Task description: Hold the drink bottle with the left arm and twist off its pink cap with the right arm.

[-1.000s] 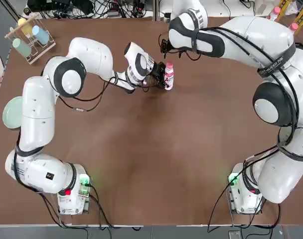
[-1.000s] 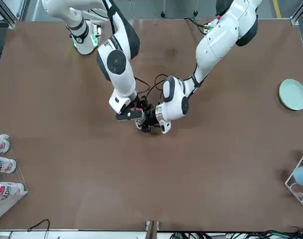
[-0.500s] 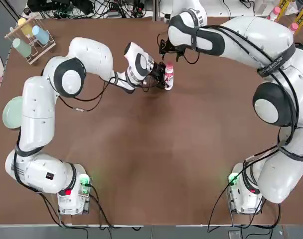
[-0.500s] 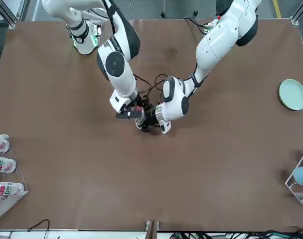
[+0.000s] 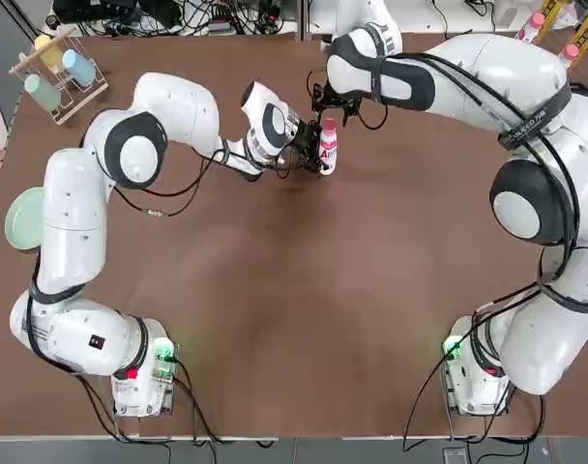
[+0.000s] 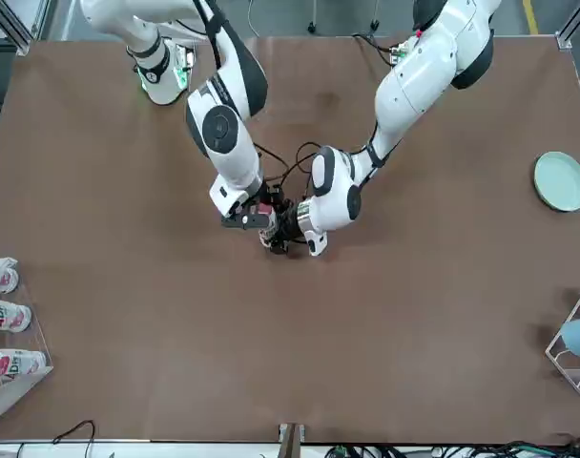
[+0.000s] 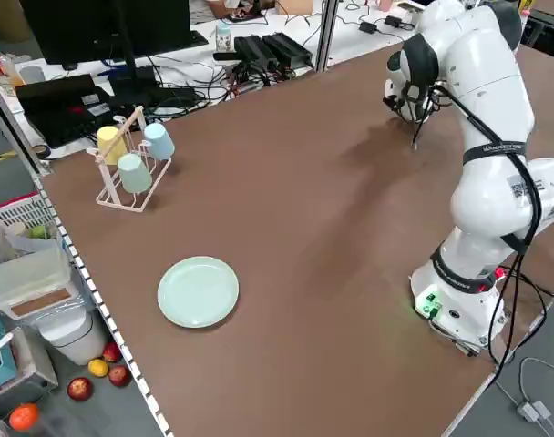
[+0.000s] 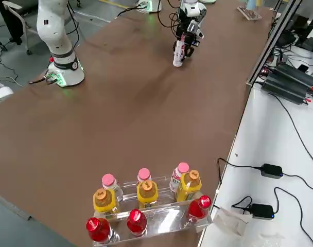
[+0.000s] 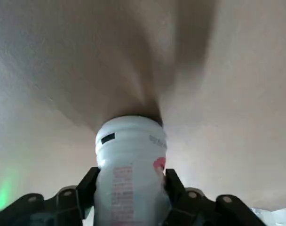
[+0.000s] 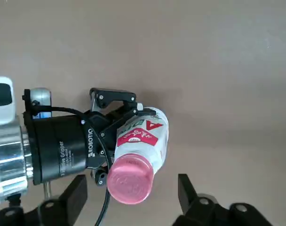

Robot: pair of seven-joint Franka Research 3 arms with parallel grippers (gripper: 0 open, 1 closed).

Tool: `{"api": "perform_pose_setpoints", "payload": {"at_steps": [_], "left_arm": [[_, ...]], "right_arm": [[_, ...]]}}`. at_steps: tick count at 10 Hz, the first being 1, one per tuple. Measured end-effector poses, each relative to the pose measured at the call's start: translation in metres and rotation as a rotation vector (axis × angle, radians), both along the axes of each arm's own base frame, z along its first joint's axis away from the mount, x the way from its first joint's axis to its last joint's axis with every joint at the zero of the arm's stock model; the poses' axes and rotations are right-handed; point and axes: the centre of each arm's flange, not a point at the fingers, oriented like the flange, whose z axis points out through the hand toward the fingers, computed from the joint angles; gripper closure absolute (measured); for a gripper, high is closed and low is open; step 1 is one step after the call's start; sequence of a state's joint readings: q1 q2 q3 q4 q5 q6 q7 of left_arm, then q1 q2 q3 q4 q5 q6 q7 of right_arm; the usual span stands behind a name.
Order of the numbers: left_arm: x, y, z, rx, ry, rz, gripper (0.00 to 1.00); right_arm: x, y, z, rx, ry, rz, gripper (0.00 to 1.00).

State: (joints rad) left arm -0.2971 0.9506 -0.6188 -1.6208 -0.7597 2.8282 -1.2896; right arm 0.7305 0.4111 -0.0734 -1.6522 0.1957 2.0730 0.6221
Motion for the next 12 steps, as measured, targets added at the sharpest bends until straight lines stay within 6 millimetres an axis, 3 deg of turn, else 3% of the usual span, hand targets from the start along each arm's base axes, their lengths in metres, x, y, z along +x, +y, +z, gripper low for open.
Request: {"api": "perform_pose_setpoints", "payload": {"at_steps": [8,12], "left_arm": [[0.0001,-0.0001,-0.0001,0.000,0.001,0.001,0.37],[0.0001,-0.0001,-0.0001,0.000,0.001,0.001,0.37]], "right_arm": [[-0.0018,0.0004,-0.0066,-0.006,0.006,-0.001,0.26],[-0.0016,0.0008,-0.0095,-0.007,0.007,-0.001,0.26]]}}
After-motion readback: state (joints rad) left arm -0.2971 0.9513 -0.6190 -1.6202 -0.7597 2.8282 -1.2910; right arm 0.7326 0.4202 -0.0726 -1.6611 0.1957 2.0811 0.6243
